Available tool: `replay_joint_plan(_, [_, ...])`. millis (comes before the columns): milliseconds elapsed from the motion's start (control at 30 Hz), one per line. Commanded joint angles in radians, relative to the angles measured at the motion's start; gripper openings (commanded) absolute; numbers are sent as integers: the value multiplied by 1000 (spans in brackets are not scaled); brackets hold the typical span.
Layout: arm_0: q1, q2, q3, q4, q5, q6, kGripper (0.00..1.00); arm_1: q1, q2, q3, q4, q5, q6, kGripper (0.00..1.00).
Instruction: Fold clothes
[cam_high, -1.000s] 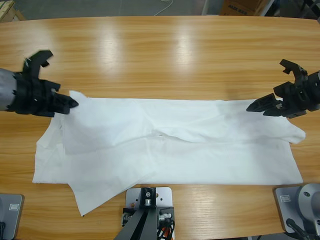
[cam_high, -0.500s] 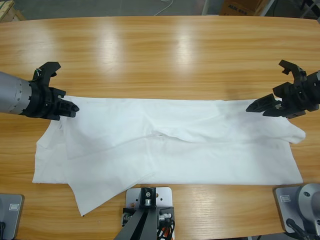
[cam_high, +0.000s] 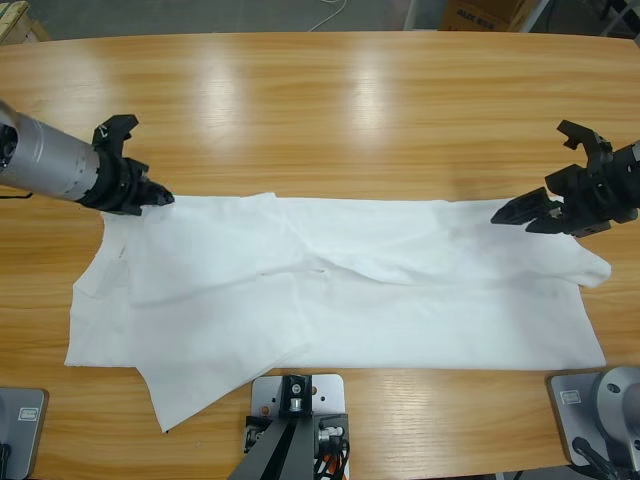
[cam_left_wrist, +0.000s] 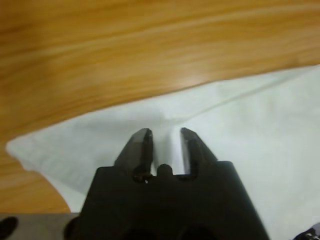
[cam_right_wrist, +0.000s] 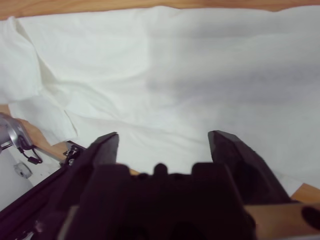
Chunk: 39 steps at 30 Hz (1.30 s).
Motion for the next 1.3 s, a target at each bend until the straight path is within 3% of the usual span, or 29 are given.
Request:
replay_joint_plan(33, [17, -94, 58, 99, 15, -3, 1000, -16, 30, 16, -1, 6, -9, 876])
replay_joint_plan(100, [-9, -182, 39, 118, 15, 2, 981, -15, 30, 16, -1, 6, -9, 880])
replay_joint_plan(233, [-169, -231, -94, 182, -1, 41, 977, -16, 16, 17, 0, -17, -9, 872])
replay_joint_plan(267, [-204, -225, -115, 208, -1, 60, 935, -15, -1, 20, 0, -34, -9, 858])
replay_joint_plan(333, [-264, -201, -119, 223, -1, 66, 728, -16, -35, 29, -3, -52, -9, 720])
replay_joint_plan(367, [-287, -183, -114, 232, -9, 75, 658, -16, -52, 32, -4, -51, -9, 716])
replay_joint_plan(400, [-306, -160, -108, 241, -32, 101, 641, -16, -72, 36, -7, -50, -9, 677])
replay_joint_plan(467, [-338, -102, -107, 273, -42, 195, 642, -16, -90, 43, -7, -42, -4, 642])
replay_joint_plan(567, [-353, -4, -134, 381, -38, 541, 653, -16, -94, 54, -3, -28, 9, 665])
replay_joint_plan(667, [-353, 36, -145, 434, 52, 762, 679, -16, -110, 56, -8, -17, 23, 856])
replay_joint_plan(733, [-368, 36, -155, 424, 84, 896, 965, -16, -112, 56, -13, -12, 24, 886])
replay_joint_plan(800, [-368, 47, -171, 414, 89, 896, 1000, -16, -109, 60, -19, -5, 24, 915])
replay_joint_plan(1300, [-388, 282, -194, 383, 44, 1020, 1000, -16, -76, 57, -41, -22, 24, 922])
